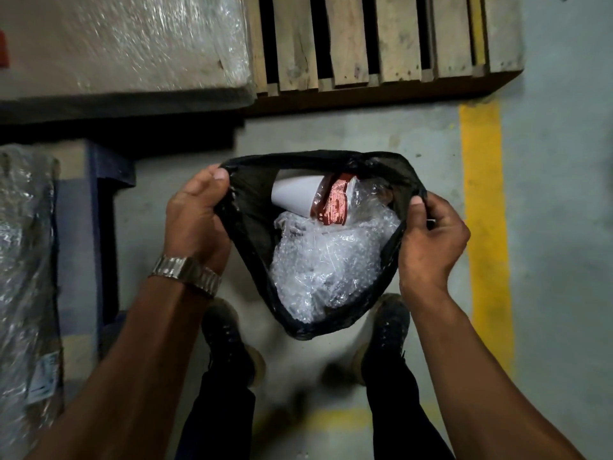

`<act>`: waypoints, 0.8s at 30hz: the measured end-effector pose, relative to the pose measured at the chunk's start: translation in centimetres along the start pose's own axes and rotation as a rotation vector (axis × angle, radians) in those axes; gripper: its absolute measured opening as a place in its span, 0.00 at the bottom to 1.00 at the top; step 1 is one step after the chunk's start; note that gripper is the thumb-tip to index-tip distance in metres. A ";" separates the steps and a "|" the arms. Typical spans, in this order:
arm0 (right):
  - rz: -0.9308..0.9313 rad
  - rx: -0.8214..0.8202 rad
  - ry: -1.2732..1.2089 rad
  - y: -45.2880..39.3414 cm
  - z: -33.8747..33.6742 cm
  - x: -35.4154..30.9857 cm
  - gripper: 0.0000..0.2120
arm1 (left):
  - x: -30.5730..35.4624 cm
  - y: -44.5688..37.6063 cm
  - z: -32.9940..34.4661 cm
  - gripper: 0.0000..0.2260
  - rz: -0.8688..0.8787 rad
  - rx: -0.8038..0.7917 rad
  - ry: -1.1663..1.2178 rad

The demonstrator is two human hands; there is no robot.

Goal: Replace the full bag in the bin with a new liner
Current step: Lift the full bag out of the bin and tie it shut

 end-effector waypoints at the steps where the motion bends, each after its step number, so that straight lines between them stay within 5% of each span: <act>1: -0.026 -0.037 0.021 0.5 0.3 -0.3 0.10 | 0.2 0.6 0.6 0.06 0.028 0.012 -0.103; 5: -0.125 -0.196 0.109 3.5 2.0 -1.8 0.10 | -0.3 3.0 5.0 0.07 0.104 -0.090 -0.493; 12: -0.130 -0.331 0.133 6.1 5.0 -2.0 0.12 | -5.1 3.4 10.0 0.09 0.064 -0.294 -0.774; 19: 0.296 -0.460 -0.063 5.6 6.3 1.0 0.11 | -6.8 3.4 10.4 0.12 0.040 -0.341 -0.945; 24: 0.442 -0.491 -0.220 5.6 6.3 0.4 0.08 | -6.4 4.6 11.1 0.26 0.053 -0.388 -1.002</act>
Point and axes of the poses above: each hand's wrist, its own y-axis away from the middle knuckle, its own z-axis out of the palm, x = y × z, the point moved 9 cm from there along -y, towards the middle knuckle, and after that the axes turned 5 degrees about -x, right-handed, at the moved point
